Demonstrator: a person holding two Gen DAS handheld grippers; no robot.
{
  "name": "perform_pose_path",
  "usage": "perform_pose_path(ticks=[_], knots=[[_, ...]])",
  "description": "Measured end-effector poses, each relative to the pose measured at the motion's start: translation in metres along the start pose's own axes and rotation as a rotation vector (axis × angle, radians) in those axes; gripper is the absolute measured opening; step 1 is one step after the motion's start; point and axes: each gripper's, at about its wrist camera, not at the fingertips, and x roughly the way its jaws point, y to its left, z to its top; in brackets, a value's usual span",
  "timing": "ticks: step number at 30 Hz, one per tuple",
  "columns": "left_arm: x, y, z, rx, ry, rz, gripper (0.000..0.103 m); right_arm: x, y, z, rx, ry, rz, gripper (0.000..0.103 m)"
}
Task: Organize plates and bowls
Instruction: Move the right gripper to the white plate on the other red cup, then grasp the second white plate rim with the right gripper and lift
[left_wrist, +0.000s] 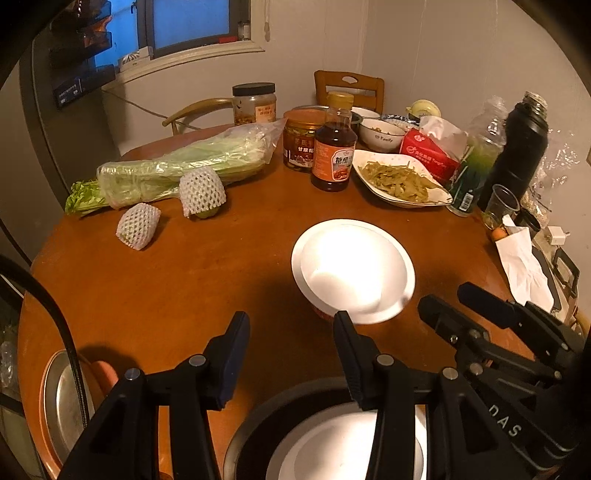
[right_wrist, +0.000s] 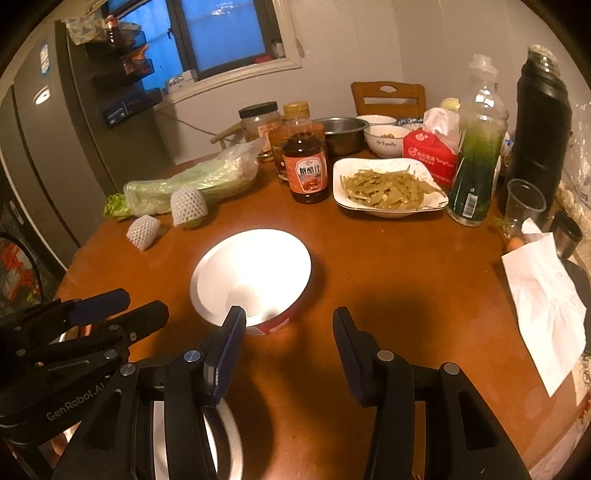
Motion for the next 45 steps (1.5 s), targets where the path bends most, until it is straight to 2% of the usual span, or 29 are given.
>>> perform_pose_path(ticks=[7, 18, 28, 31, 33, 37, 38, 41, 45], knots=[[0.016, 0.001, 0.012, -0.016, 0.023, 0.004, 0.047, 0.022, -0.008, 0.003, 0.039, 0.036, 0.038, 0.051], [0.042, 0.0, 0.02, -0.026, 0.068, 0.009, 0.047, 0.044, -0.015, 0.009, 0.049, 0.061, 0.04, 0.051], [0.049, 0.0, 0.022, -0.032, 0.071, -0.002, 0.047, 0.044, -0.015, 0.007, 0.031, 0.045, 0.048, 0.05], [0.051, -0.001, 0.022, -0.037, 0.075, -0.023, 0.047, 0.043, -0.016, 0.007, 0.03, 0.04, 0.054, 0.046], [0.053, -0.003, 0.021, -0.034, 0.08, -0.04, 0.044, 0.042, -0.015, 0.006, 0.022, 0.034, 0.052, 0.044], [0.056, -0.008, 0.019, -0.023, 0.097, -0.092, 0.026, 0.041, -0.013, 0.005, 0.009, 0.034, 0.061, 0.037], [0.057, -0.009, 0.018, -0.021, 0.099, -0.094, 0.025, 0.041, -0.012, 0.004, 0.003, 0.035, 0.06, 0.035], [0.056, -0.009, 0.017, -0.019, 0.093, -0.103, 0.024, 0.041, -0.008, 0.003, -0.013, 0.035, 0.066, 0.03], [0.05, -0.007, 0.016, -0.026, 0.083, -0.11, 0.024, 0.037, -0.004, 0.003, -0.026, 0.028, 0.065, 0.029]])
